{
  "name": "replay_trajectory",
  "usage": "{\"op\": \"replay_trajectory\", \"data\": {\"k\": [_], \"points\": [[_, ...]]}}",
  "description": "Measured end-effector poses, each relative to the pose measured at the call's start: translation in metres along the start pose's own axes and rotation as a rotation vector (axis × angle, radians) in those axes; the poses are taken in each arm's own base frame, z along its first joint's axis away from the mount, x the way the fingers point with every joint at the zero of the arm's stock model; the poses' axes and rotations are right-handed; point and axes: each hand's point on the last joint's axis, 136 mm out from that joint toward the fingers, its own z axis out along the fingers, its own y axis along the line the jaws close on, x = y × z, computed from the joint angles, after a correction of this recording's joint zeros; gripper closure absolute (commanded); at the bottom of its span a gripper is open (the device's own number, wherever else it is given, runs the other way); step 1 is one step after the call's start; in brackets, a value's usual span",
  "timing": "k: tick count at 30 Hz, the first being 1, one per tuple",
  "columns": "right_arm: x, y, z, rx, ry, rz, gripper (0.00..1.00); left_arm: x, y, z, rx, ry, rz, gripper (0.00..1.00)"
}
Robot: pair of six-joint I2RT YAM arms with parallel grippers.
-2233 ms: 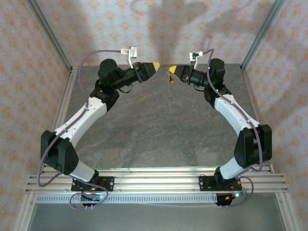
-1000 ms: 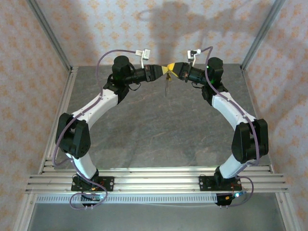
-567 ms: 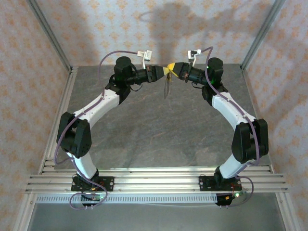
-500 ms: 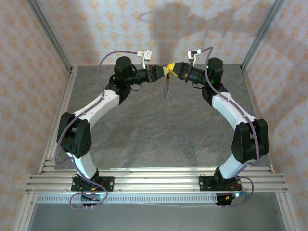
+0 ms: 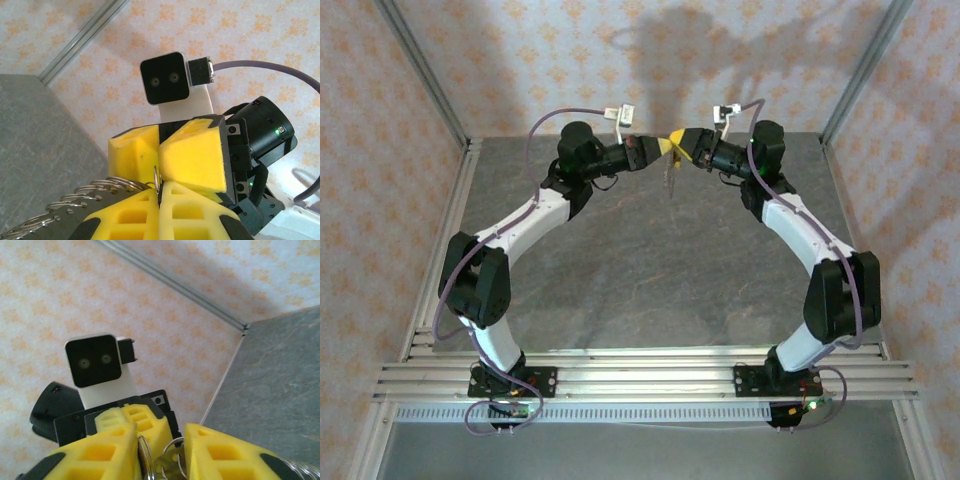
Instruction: Put the keys on the keyring
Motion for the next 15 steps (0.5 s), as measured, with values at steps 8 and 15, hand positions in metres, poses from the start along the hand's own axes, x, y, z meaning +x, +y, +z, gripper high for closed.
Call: {"op": "replay_trajectory", "data": {"k": [8, 15], "points": [[-0.014, 0.004, -0.059, 0.191, -0.230, -0.062, 0.58, 0.006, 0.006, -0.002, 0.004, -0.028, -0.012, 1.00], [0.009, -0.015, -0.090, 0.333, -0.315, -0.096, 0.60, 0.008, -0.005, -0.006, 0.002, -0.049, -0.011, 1.00]]}}
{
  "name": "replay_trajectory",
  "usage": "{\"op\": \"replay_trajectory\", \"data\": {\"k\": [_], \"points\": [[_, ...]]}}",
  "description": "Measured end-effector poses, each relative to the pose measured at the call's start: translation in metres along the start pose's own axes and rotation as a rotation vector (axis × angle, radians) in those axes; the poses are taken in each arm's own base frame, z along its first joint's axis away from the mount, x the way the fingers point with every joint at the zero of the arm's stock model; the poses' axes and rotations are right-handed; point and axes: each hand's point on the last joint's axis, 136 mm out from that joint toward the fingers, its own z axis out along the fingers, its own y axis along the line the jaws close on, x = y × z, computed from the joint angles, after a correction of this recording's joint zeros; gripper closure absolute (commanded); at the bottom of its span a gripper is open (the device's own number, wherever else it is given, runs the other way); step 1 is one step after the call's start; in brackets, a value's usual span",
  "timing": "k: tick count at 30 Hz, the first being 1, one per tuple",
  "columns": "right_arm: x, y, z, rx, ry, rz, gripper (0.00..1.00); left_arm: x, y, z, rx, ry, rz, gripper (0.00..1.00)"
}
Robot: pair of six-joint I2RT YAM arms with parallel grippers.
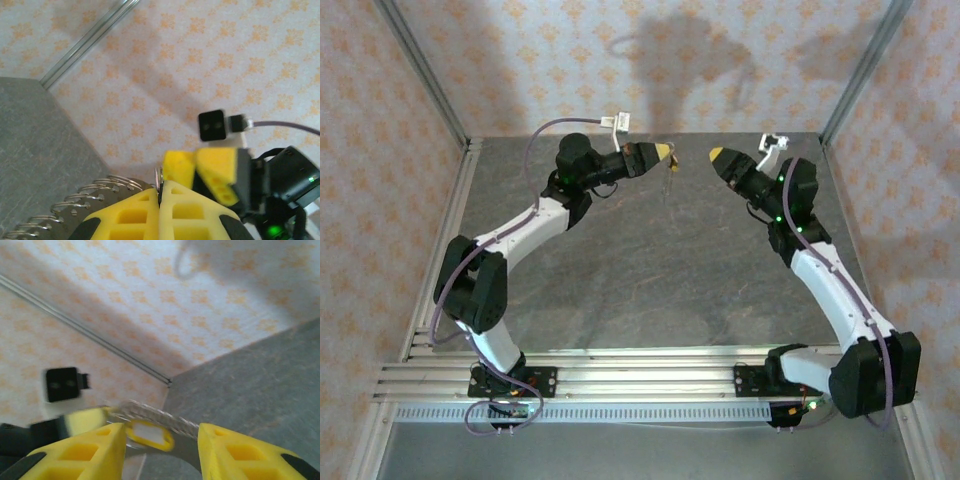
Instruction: Put the keys on the keyring
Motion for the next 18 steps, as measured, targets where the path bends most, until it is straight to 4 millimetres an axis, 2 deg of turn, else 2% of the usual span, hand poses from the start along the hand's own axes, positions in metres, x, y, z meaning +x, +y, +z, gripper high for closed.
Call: {"op": "replay_trajectory", "data": {"k": [3, 5, 8, 12, 18], "points": [[0.021, -0.017, 0.000, 0.066, 0.033, 0.002, 0.60, -0.001, -0.016, 0.001, 0.016, -0.013, 0.015, 1.00], [0.033, -0.021, 0.001, 0.092, 0.059, -0.018, 0.60, -0.001, -0.024, 0.001, 0.026, -0.016, 0.021, 1.00], [0.048, -0.017, 0.001, 0.100, 0.095, -0.071, 0.60, -0.001, -0.030, 0.001, 0.034, -0.019, 0.027, 1.00], [0.059, -0.009, -0.005, 0.080, 0.104, -0.139, 0.60, -0.002, -0.028, 0.002, 0.025, -0.028, 0.024, 1.00], [0.068, -0.003, -0.006, 0.059, 0.118, -0.198, 0.60, 0.000, -0.030, 0.003, 0.028, -0.024, 0.022, 1.00]]}}
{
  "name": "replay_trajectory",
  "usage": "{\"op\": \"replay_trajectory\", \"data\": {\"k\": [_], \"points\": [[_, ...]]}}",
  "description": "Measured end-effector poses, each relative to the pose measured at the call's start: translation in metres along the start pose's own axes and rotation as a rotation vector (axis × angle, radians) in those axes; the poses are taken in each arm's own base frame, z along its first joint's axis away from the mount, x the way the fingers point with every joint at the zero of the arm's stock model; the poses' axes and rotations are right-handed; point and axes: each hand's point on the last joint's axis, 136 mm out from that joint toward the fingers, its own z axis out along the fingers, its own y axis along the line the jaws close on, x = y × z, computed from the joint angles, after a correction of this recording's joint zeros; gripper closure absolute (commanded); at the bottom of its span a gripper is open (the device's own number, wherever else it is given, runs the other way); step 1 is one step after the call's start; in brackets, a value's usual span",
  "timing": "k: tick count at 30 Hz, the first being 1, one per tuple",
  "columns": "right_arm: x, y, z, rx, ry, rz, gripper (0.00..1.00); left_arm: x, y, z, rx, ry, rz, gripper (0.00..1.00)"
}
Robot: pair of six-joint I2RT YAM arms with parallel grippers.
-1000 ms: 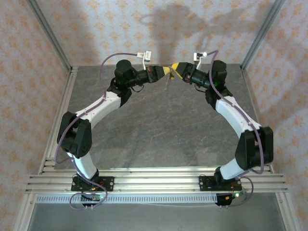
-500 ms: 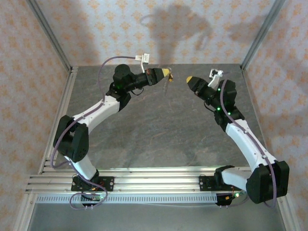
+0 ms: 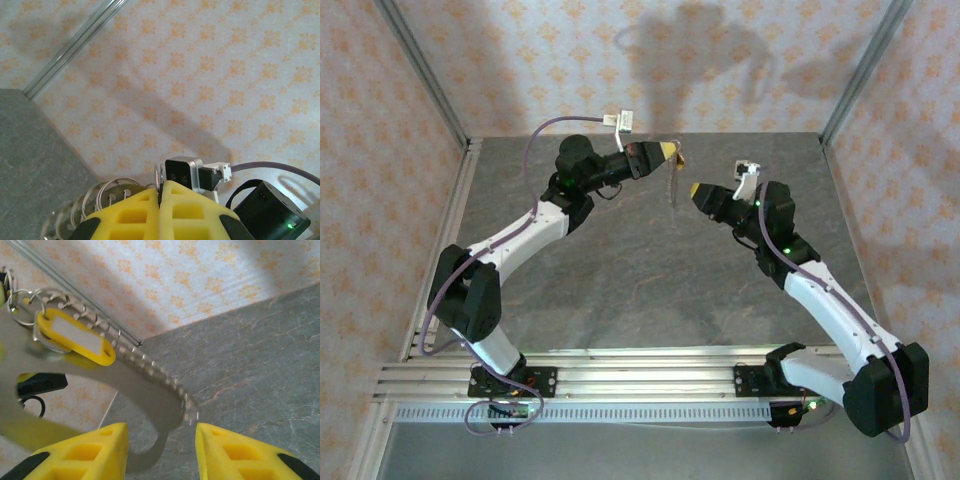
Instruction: Put the keys on the keyring
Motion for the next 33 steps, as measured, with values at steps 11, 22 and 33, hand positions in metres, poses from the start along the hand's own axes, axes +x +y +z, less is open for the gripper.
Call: {"op": "replay_trajectory", "data": {"k": [11, 22, 33], "points": [[-0.002, 0.011, 0.015, -0.028, 0.012, -0.047, 0.61, 0.001, -0.001, 0.001, 0.002, 0.003, -0.001, 1.00], [-0.016, 0.035, 0.028, -0.080, -0.003, -0.079, 0.61, 0.006, -0.004, 0.004, 0.011, 0.012, -0.003, 1.00], [-0.022, 0.033, 0.039, -0.064, -0.007, -0.120, 0.75, 0.006, -0.004, 0.004, 0.011, 0.013, -0.003, 1.00]]}}
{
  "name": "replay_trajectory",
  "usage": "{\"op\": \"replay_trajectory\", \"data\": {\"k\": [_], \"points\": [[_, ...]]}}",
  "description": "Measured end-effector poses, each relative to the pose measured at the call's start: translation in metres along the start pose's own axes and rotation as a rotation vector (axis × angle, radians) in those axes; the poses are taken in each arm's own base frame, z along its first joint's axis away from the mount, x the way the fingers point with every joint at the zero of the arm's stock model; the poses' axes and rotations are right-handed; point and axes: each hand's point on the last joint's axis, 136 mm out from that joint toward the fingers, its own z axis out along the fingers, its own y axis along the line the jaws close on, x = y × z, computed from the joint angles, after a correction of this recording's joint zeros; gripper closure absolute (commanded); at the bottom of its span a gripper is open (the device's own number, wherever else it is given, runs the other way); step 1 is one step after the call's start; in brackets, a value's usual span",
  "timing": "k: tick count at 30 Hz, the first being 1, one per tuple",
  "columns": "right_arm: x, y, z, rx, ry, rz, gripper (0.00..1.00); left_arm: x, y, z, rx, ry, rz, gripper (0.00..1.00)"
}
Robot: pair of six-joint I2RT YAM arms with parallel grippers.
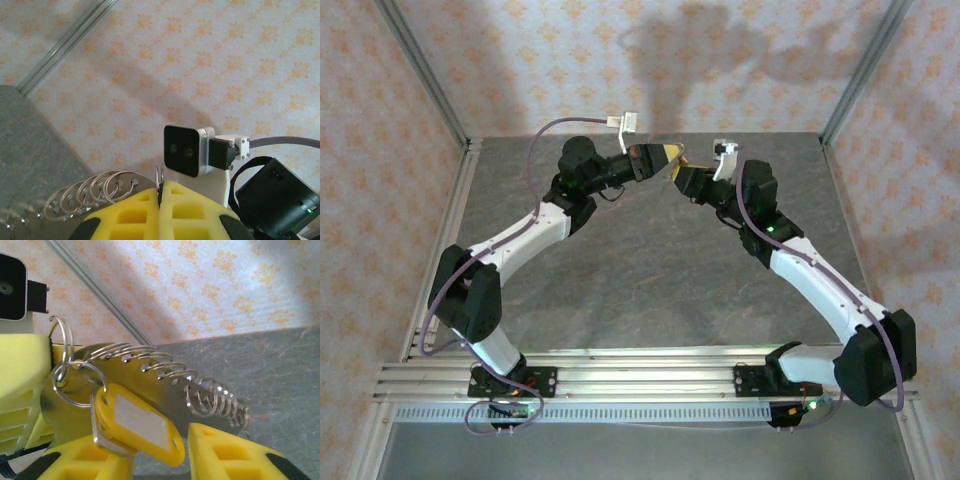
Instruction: Put the keys on the keyring
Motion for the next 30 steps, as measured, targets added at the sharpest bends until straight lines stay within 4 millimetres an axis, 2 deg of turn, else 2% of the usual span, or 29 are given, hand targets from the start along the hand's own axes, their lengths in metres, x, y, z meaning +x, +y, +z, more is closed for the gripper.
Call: {"op": "replay_trajectory", "data": {"k": [9, 22, 30], "points": [[0.006, 0.003, -0.001, -0.012, 0.028, -0.039, 1.00, 0.003, 0.003, -0.001, -0.007, 0.004, -0.006, 1.00], [0.012, 0.014, -0.004, -0.070, 0.069, -0.030, 1.00, 0.004, 0.004, -0.001, -0.008, 0.005, -0.007, 1.00], [0.024, 0.029, -0.002, -0.107, 0.098, -0.031, 1.00, 0.003, 0.004, -0.001, -0.005, 0.002, -0.004, 1.00]]}}
